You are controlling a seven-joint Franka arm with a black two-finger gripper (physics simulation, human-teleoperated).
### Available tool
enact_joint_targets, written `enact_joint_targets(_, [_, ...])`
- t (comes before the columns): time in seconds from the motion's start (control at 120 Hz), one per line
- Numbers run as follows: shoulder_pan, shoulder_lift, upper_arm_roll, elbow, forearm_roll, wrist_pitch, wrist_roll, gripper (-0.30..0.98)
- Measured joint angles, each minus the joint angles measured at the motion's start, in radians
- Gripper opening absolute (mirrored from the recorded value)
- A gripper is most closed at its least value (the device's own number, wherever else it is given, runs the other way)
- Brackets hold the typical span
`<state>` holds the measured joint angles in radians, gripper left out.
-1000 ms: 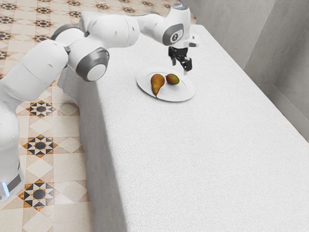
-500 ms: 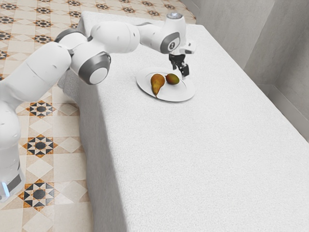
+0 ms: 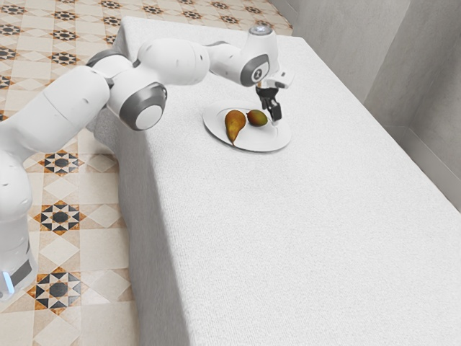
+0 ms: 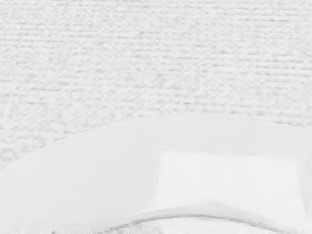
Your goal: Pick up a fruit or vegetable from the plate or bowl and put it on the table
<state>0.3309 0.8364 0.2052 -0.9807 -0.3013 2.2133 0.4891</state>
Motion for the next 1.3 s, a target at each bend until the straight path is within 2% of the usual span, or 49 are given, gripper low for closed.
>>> enact_joint_targets(0.775, [0.032,-0.016,0.009,0.060,-0.001,-0.324,0.114,0.69])
enact_joint_targets(1.083, [0.036,-0.013,0.004,0.066,0.000,-0.358,0.166,0.68])
enact_joint_targets(1.142, [0.036,-0.013,0.006,0.066,0.000,-0.358,0.173,0.63])
enact_joint_targets(1.3, [0.036,-0.014,0.009,0.066,0.004,-0.357,0.187,0.36])
